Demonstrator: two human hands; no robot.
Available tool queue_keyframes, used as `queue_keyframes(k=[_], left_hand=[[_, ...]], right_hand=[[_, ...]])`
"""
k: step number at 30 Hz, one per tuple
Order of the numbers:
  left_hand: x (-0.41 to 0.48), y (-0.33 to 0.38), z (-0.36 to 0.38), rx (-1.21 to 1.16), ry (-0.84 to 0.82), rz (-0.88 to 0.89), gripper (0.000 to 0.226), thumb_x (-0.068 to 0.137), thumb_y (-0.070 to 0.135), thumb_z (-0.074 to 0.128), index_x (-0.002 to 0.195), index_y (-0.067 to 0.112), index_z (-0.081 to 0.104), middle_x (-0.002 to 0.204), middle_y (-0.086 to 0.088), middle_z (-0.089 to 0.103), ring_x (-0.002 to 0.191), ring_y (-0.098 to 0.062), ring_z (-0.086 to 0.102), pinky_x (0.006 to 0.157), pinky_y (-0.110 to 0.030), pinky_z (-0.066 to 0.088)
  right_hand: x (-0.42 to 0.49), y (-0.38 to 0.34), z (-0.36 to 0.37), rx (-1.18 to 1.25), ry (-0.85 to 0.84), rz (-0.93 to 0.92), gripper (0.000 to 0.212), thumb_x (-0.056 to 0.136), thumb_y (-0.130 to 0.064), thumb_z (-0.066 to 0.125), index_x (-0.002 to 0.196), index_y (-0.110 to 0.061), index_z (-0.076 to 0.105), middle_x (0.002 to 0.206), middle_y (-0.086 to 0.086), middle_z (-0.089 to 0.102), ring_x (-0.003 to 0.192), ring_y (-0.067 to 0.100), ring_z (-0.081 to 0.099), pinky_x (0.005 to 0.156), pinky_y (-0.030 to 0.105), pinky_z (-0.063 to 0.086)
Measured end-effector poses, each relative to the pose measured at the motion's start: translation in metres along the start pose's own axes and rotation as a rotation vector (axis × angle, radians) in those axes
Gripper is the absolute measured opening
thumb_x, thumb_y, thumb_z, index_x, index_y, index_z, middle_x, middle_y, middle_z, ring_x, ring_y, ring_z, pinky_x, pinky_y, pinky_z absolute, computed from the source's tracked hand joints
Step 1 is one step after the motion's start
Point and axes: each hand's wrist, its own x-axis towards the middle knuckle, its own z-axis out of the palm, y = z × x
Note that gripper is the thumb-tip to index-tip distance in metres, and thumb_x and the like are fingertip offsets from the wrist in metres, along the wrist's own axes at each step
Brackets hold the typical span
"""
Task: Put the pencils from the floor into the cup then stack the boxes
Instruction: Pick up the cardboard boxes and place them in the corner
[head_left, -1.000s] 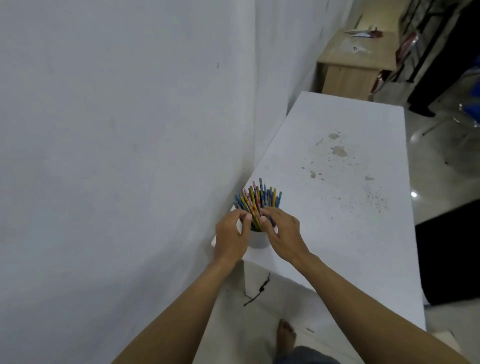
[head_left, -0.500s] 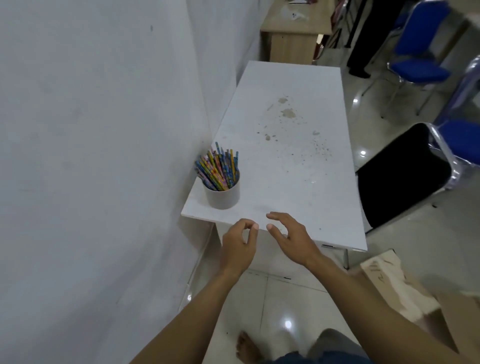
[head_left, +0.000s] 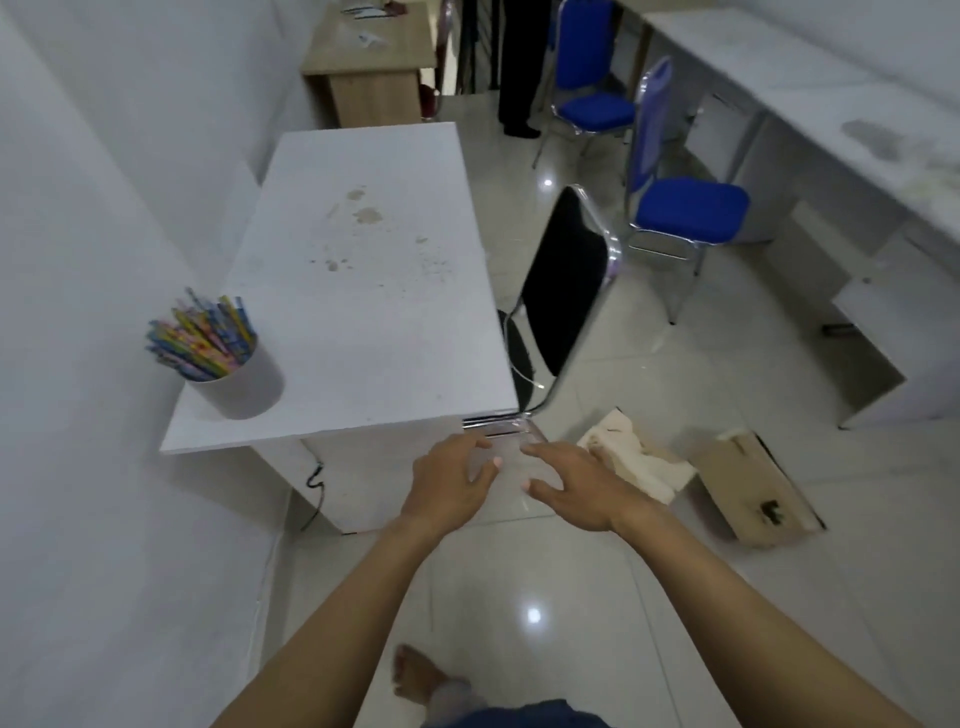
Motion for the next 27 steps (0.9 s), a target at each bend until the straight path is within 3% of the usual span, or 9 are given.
queue_keyframes(k=[5,11,19,27], left_hand=[[-0.047,0.072,0.087,-0.052,-0.072,0.006,0.03,0.091,0.038,0.056,0.117,0.023,0.06,0.121,0.008,0.061,0.113,-0.013,0.055,0.1,-0.029,0.04],[-0.079,0.132,0.162,-0.024,-0.215,0.069,0.031,0.093,0.042,0.052,0.12,0.026,0.057,0.127,0.009,0.056,0.122,-0.011,0.048,0.107,-0.037,0.032],[-0.067,0.187,0.218,-0.01,-0.305,0.19,0.031,0.093,0.04,0.054,0.118,0.023,0.059,0.123,0.007,0.059,0.116,-0.012,0.052,0.104,-0.042,0.039],[-0.032,0.211,0.281,-0.085,-0.397,0.128,0.026,0.093,0.04,0.054,0.115,0.028,0.057,0.121,0.012,0.058,0.114,-0.008,0.052,0.102,-0.041,0.043]], right_hand=[[-0.096,0.093,-0.005,0.045,-0.057,0.162,0.055,0.095,-0.055,0.043,0.147,-0.038,0.031,0.157,-0.006,0.029,0.146,0.016,0.019,0.117,0.04,0.008],[-0.18,0.167,-0.003,0.127,-0.006,0.305,0.057,0.095,-0.054,0.044,0.147,-0.036,0.032,0.155,-0.007,0.031,0.144,0.014,0.025,0.119,0.045,0.011],[-0.217,0.215,-0.002,0.201,0.272,0.414,0.053,0.098,-0.047,0.043,0.147,-0.032,0.033,0.155,-0.004,0.031,0.147,0.015,0.015,0.117,0.044,0.007],[-0.213,0.273,-0.004,0.289,0.267,0.541,0.05,0.098,-0.048,0.043,0.145,-0.034,0.035,0.155,-0.006,0.032,0.146,0.015,0.02,0.118,0.045,0.008]])
